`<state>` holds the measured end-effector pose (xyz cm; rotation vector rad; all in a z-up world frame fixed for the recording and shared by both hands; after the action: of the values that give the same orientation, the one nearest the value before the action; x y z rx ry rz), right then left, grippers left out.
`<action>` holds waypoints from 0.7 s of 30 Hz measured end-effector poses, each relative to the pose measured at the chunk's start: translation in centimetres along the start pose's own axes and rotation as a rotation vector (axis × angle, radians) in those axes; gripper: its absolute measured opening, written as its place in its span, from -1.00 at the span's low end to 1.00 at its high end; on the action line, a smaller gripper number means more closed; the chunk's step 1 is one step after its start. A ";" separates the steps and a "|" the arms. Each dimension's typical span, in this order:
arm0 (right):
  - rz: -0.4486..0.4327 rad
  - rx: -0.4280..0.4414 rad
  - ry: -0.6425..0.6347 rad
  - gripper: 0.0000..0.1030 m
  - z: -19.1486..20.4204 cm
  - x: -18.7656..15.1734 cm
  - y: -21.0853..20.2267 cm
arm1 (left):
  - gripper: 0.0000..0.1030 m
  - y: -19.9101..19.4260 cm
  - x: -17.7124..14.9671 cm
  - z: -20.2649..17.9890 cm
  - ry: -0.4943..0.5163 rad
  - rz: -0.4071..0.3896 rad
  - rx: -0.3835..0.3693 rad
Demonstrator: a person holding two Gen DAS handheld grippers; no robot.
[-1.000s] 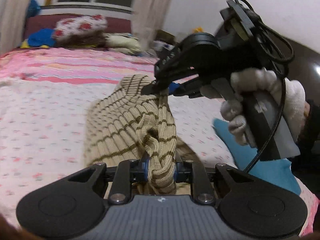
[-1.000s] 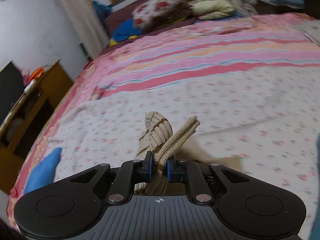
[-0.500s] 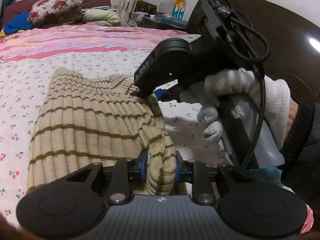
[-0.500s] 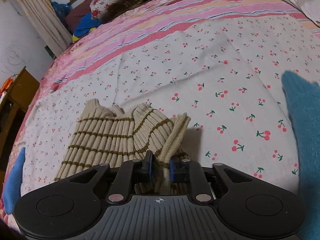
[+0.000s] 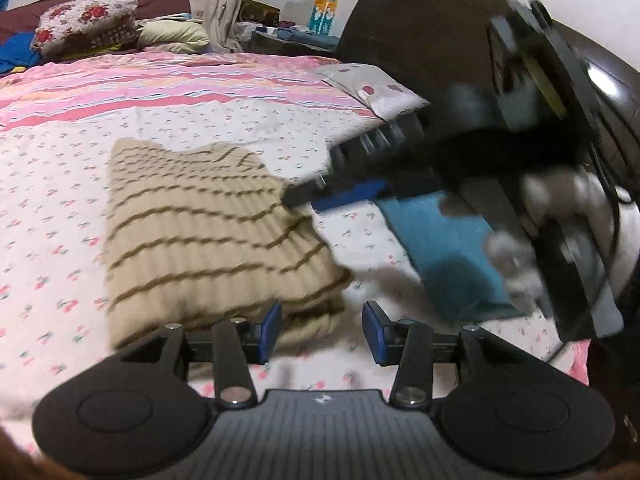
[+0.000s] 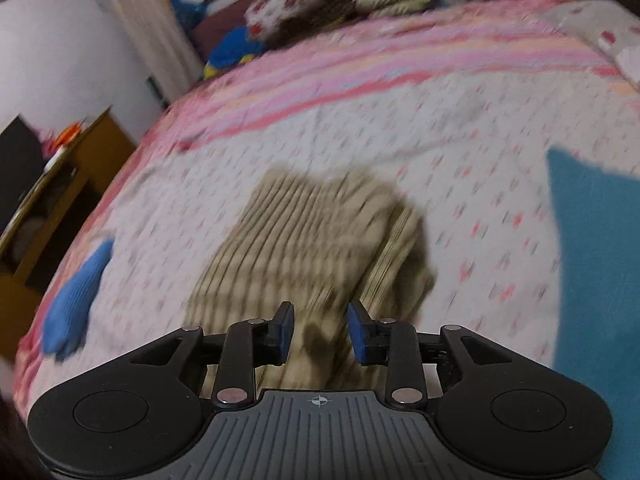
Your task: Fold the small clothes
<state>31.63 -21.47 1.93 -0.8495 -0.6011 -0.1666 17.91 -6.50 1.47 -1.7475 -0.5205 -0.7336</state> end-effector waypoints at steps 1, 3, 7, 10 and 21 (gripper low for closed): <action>0.010 0.006 -0.002 -0.42 0.2 -0.6 0.1 | -0.05 -0.5 -0.1 0.4 -0.006 -0.003 0.015; 0.026 -0.026 -0.024 -0.44 0.3 -1.7 0.7 | -0.05 -0.9 0.1 1.3 -0.023 -0.002 0.032; 0.062 -0.139 -0.028 -0.62 -1.4 -3.2 1.7 | -0.05 -0.1 0.8 3.1 -0.077 0.019 0.094; 0.070 -0.193 -0.018 -0.63 -2.9 -3.9 2.2 | -0.04 1.5 1.5 3.8 -0.094 0.047 0.172; 0.042 -0.225 0.029 -0.61 -3.1 -4.5 2.1 | -0.02 2.4 2.5 3.3 -0.077 0.082 0.256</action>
<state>30.09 -22.82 -3.57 -1.0752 -0.5437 -0.2110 22.00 -4.09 0.98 -1.5524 -0.5664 -0.5190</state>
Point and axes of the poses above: each gripper's, at about its wrist camera, not at the fingertips, and y roughly the way its jaws point, z to its left, x to its top, the point moved 2 cm from there along y, roughly the way its jaws point, and after that the axes turned 9 degrees about x, right-handed, at the moved point
